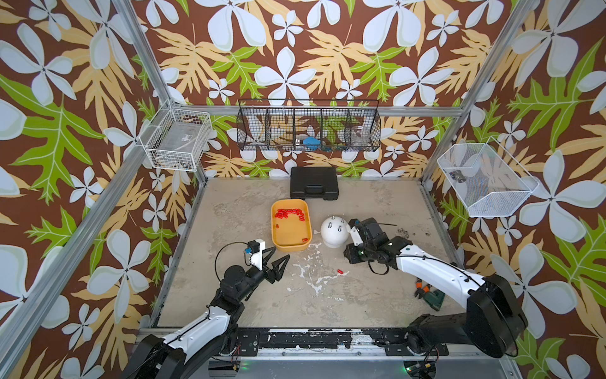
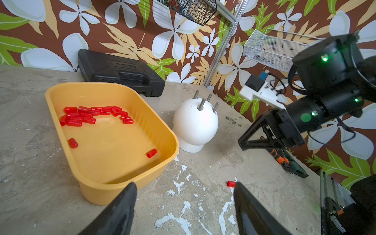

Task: Cover the protruding screws with screw protection sleeves
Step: Pick up the screw protection sleeve from the center of the board.

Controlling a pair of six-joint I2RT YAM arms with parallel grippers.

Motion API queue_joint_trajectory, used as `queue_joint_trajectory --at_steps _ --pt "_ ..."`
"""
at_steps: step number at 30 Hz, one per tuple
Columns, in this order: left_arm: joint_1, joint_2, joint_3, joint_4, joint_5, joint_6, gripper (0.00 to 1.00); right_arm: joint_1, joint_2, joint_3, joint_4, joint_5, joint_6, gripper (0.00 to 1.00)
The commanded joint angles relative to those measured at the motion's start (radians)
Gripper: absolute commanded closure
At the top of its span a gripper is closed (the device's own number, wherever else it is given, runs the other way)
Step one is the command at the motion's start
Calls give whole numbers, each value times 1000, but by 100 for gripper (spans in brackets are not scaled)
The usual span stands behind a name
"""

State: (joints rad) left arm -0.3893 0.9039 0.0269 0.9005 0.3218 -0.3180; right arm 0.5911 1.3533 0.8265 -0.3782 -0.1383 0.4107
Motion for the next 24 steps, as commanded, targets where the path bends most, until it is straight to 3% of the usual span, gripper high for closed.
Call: queue_joint_trajectory --at_steps 1,7,12,16,24 --pt "0 4 10 2 3 0 24 49 -42 -66 100 4 1 71" --pt "0 35 21 5 4 0 24 59 -115 -236 243 -46 178 69" --pt "0 59 25 12 -2 3 24 56 -66 -244 282 -9 89 70" --pt "0 62 25 15 -2 3 24 56 32 -225 311 -66 97 71" --pt "0 70 28 13 0 8 24 56 83 -215 313 -6 47 71"
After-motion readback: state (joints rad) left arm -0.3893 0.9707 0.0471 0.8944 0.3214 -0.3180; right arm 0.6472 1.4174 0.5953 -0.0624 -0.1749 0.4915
